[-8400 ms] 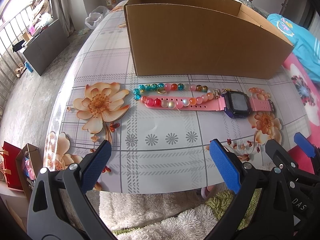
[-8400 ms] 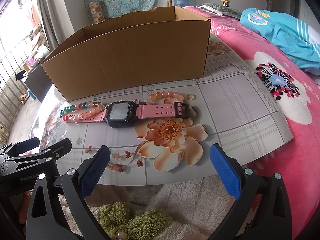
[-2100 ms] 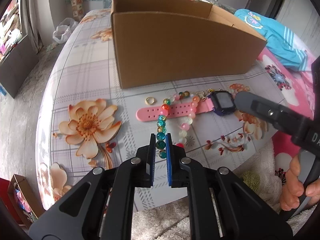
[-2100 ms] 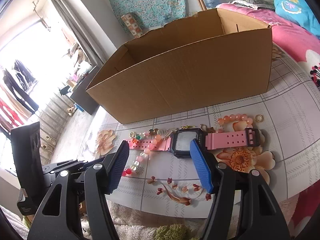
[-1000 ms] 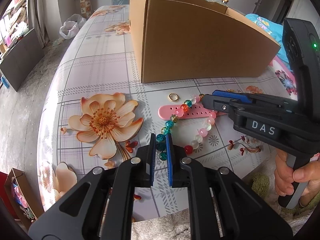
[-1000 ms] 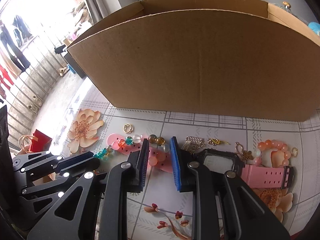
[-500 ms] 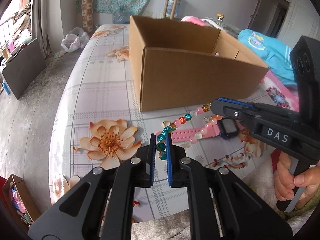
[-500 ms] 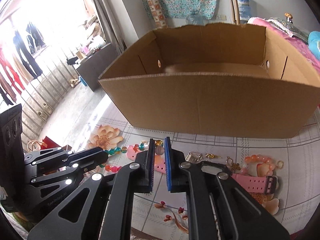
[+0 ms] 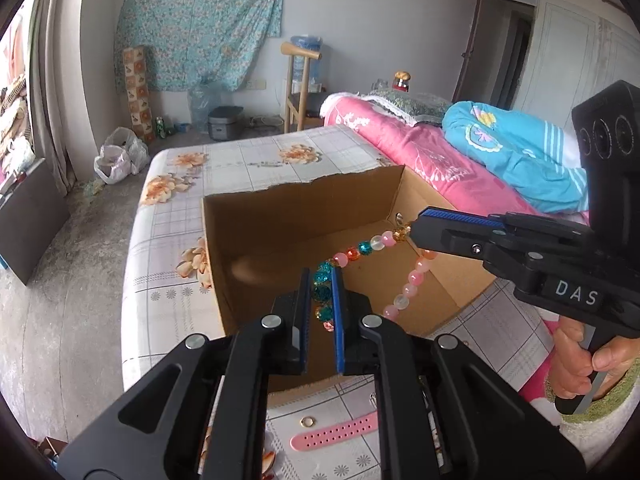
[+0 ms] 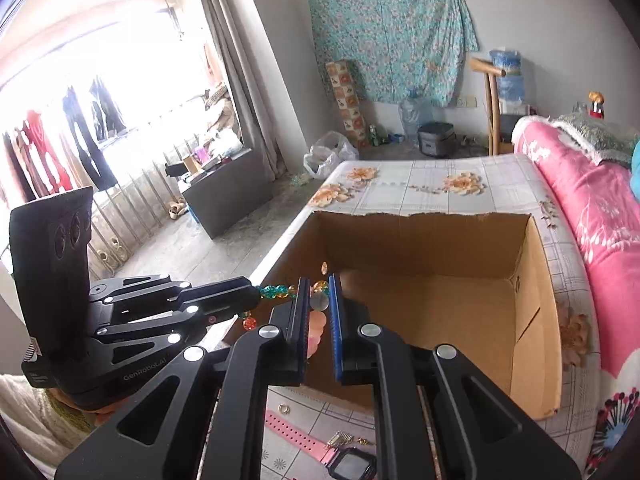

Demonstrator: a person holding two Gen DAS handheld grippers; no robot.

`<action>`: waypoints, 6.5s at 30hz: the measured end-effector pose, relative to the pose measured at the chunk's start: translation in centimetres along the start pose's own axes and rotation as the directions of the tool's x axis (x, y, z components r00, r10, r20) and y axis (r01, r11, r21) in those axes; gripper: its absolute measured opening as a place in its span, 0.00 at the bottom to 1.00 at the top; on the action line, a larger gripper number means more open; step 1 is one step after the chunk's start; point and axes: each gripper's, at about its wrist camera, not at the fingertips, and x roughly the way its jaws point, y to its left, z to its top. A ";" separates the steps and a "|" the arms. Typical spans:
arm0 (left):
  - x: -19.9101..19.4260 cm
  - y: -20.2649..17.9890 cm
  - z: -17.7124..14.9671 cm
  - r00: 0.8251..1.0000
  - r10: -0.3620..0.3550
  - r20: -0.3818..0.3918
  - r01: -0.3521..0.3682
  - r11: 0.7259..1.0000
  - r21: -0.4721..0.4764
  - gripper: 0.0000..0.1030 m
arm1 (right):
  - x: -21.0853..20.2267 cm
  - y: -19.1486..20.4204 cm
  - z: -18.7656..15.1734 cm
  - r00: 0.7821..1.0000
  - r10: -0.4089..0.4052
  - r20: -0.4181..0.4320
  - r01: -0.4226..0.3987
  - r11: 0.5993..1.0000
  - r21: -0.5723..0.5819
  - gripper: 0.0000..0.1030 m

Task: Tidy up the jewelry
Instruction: 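Lift the bead bracelet with the left gripper and carry it into the box, then open the left gripper to drop the bracelet and withdraw from the box, then lower the right gripper onto the pink-strap watch face and close it, then grasp the pink strap end with the left gripper while the right gripper lifts the watch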

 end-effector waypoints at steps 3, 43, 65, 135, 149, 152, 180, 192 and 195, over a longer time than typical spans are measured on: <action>4.5 0.8 2.1 0.994 0.041 -0.100 -0.042 0.999 -0.003 0.08 | 4.5 -3.5 2.0 0.989 0.052 -0.141 -0.037 0.994 0.103 0.09; -2.2 1.4 -14.7 0.994 0.011 -0.105 -0.022 0.994 -0.103 0.89 | -5.6 -2.7 -13.6 0.969 -0.246 -0.028 0.247 0.964 0.093 0.73; 2.9 -0.1 -19.4 0.940 0.221 -0.261 -0.243 0.969 -0.054 0.93 | -0.1 -7.5 -21.0 0.823 -0.502 -0.267 0.529 0.848 0.037 0.94; 2.7 -6.8 -20.3 0.990 0.134 -0.040 -0.109 0.919 0.379 0.33 | 5.7 -4.6 -15.6 0.865 0.136 -0.482 -0.138 0.990 0.031 0.51; 2.5 -6.7 -20.3 0.992 0.118 -0.050 -0.093 0.933 0.349 0.18 | 4.9 -6.3 -15.8 0.872 0.194 -0.450 -0.186 0.981 0.063 0.51; 2.1 -6.2 -19.8 0.994 0.101 -0.048 -0.083 0.953 0.290 0.13 | 4.6 -5.9 -16.1 0.884 0.170 -0.436 -0.173 0.984 0.035 0.51; 0.2 -2.8 -17.0 0.990 -0.114 -0.078 0.112 0.993 -0.034 0.04 | 1.5 -1.1 -19.0 0.921 -0.179 -0.347 0.055 0.939 -0.339 0.41; -0.5 -2.8 -16.4 0.994 -0.097 -0.058 0.094 0.995 -0.042 0.04 | 1.3 -0.9 -19.1 0.938 -0.182 -0.296 0.091 0.950 -0.297 0.21; -0.9 -2.5 -16.3 0.995 -0.092 -0.049 0.089 0.995 -0.047 0.04 | 0.2 -1.1 -19.3 0.947 -0.169 -0.273 0.094 0.959 -0.267 0.06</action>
